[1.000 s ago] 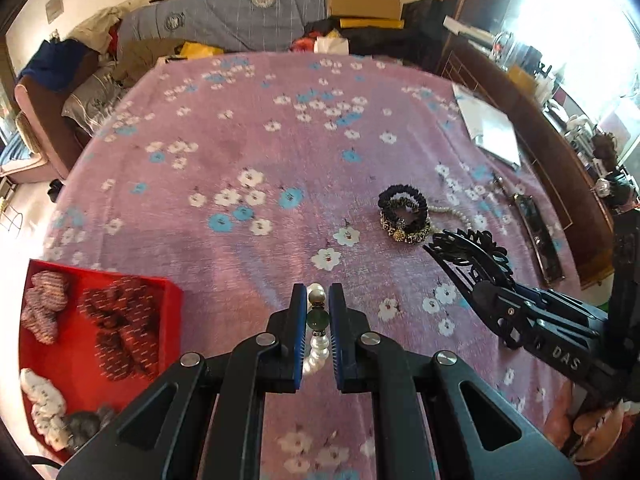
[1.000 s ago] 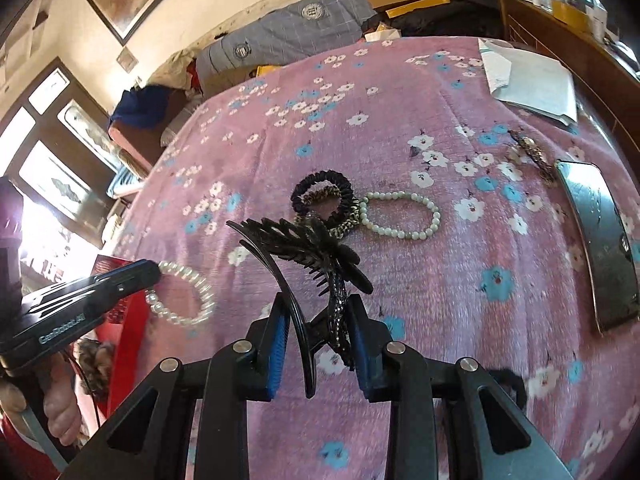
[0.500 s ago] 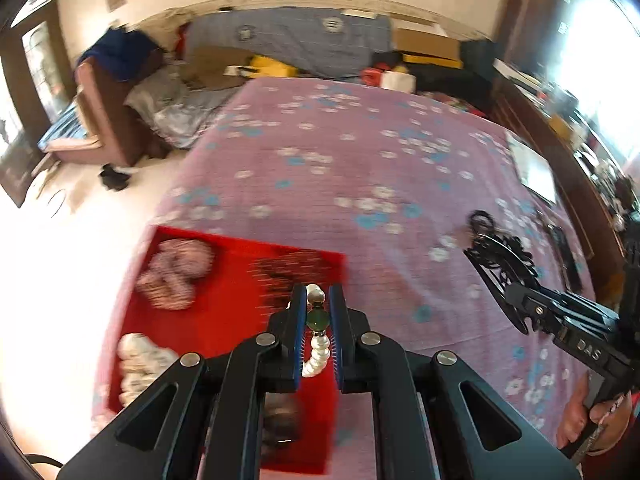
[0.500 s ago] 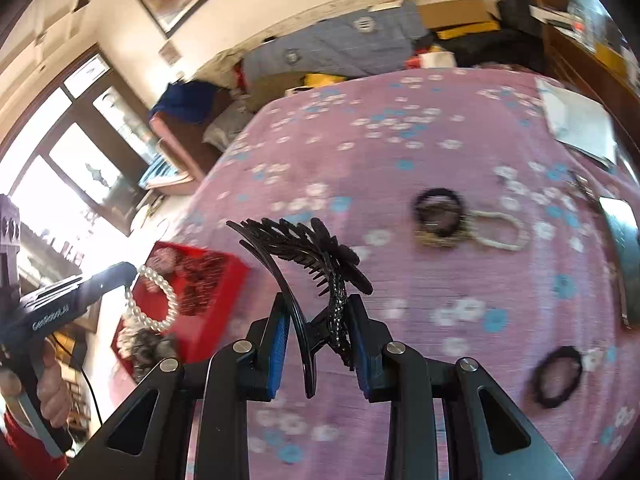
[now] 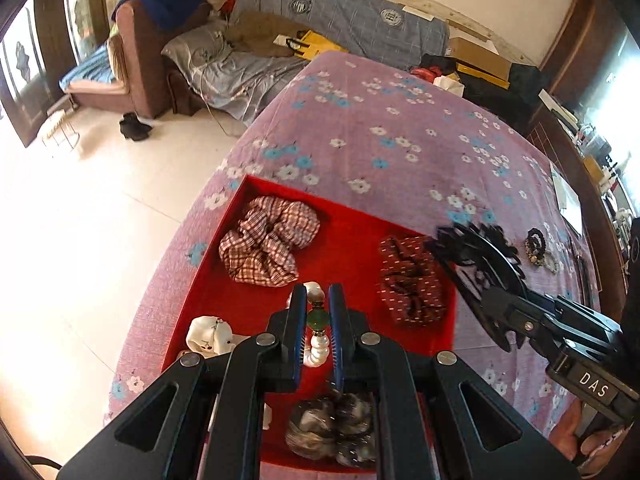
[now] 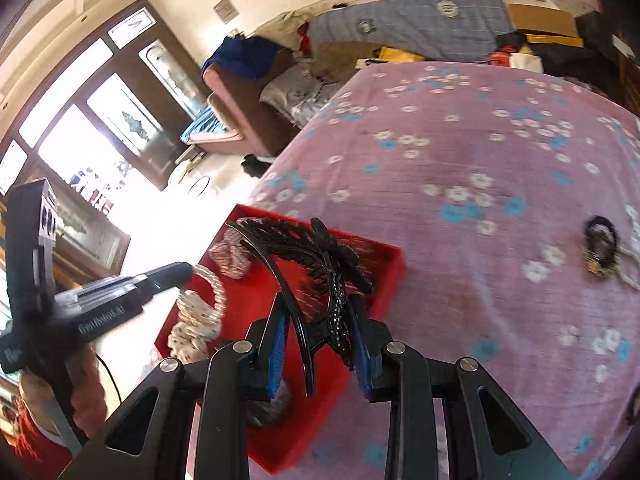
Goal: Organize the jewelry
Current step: 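Carry the pearl bracelet and claw clip into the red tray and release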
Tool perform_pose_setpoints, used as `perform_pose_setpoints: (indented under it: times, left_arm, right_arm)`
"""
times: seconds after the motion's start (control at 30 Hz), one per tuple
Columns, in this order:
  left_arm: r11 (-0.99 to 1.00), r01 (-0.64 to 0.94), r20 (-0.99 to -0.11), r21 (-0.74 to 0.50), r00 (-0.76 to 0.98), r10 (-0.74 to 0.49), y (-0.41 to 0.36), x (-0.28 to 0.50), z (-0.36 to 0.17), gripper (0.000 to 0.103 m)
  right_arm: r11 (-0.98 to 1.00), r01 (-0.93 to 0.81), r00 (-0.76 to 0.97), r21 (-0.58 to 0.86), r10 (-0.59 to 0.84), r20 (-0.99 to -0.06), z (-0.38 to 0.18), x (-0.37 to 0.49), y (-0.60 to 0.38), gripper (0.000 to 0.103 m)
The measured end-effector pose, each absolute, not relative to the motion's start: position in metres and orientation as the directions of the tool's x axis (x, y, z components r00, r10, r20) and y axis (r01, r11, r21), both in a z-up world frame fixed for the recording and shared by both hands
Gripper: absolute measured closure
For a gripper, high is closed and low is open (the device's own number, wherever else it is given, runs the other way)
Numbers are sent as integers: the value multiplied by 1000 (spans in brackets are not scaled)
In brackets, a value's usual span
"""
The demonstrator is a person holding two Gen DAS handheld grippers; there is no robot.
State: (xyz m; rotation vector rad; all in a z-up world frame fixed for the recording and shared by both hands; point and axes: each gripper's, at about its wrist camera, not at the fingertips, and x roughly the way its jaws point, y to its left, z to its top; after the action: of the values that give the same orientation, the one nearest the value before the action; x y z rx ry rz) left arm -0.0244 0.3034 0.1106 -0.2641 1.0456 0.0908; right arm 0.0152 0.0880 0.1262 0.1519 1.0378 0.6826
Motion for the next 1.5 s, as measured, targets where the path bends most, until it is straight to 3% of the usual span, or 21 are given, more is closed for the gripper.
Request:
perform_pose_setpoints:
  times: [0.13,0.3,0.43,1.07,1.13,1.27,1.33,1.5]
  left_arm:
    - [957,-213,-880,-198,469,-77,316,-19,89,93]
    - [968,-222,-900,-119,435,-11,324,-18,70,93]
    - [966,-226,-908,-123,418,-18,330,-20,61,93]
    - [975,-219,-906,-43,420,54,320,-25,71,92]
    - [974,-225,-903,-28,423,72,320,-27,78,91]
    - [969,-246,-886,2,448,116,322,-39,94,70]
    - [966,-258,-877,24,459,144,323,-45,102,69]
    - [954,-285,-859,91,462,220,323,-57,117,67]
  right_arm:
    - [778,-453,287,435,589,-755,116,23,118,71]
    - [776,-446,245,447,586,-772,99,32,146,71]
    - [794,-437,232,423,554,-800,81,39,161,71]
    - [827,-442,243,347,483,-841,55,49,180,70]
    - [827,-441,241,347,482,-842,55,49,181,69]
    - [823,-443,235,356,490,-840,55,49,182,65]
    - [817,-444,236,368,503,-832,57,49,182,51]
    - [801,-470,251,369,523,-815,73,40,181,47]
